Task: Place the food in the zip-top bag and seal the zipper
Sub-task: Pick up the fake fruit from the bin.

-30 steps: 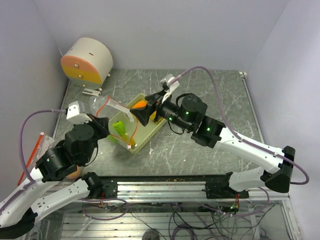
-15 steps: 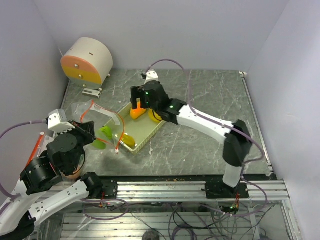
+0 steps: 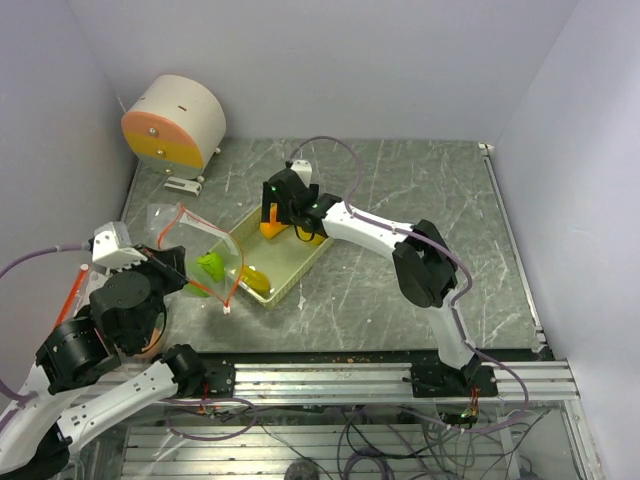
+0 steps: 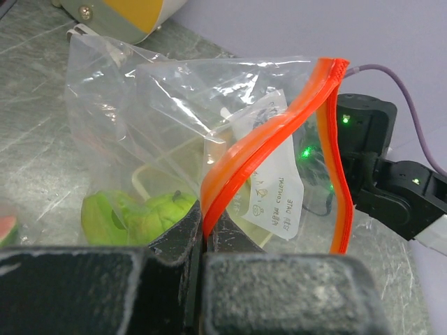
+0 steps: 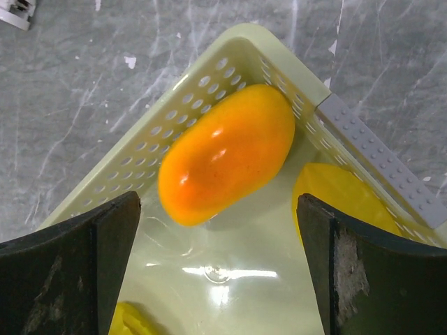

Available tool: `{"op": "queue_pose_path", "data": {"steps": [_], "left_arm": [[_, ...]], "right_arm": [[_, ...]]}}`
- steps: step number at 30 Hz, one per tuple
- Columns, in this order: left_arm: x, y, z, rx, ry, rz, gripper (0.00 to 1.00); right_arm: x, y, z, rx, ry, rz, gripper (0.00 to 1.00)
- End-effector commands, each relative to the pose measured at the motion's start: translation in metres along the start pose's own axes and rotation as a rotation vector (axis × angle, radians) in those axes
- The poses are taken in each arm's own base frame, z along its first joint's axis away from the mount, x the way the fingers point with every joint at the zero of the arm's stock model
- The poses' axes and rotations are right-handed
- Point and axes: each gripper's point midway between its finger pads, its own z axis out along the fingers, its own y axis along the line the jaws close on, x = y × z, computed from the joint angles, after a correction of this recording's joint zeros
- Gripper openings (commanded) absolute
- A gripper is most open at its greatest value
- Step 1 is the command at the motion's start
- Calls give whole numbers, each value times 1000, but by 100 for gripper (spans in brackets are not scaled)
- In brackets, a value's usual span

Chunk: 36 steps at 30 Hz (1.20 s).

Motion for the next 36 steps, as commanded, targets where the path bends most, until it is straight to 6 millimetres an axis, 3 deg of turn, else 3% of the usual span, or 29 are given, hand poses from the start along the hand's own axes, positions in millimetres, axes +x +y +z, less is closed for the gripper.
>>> {"op": "queue_pose_path", "data": {"steps": [1,8,14,19,29,36], "left_arm": [[-12,7,-6,-2,-35,-13,7],[-11,10,-7,-12,-29,-2,7],[-9,10,-6,-18,-20,5,7],[-8,11,-5,-22,-26,10,7],[-5,8,-4,-20,-7,8,7],[-4,8,-5,-13,-5,-4,7]], "right_arm": [[-2,3,13,-9,-5,75,94],[8,1,44,-7,8,107,94],[15,-13,59,55,-2,81,92],[25,-30,65,107,-6,28,82],[31,-43,59,122,-15,-141,63],[44,-52,28,85,6,-221,59]]}}
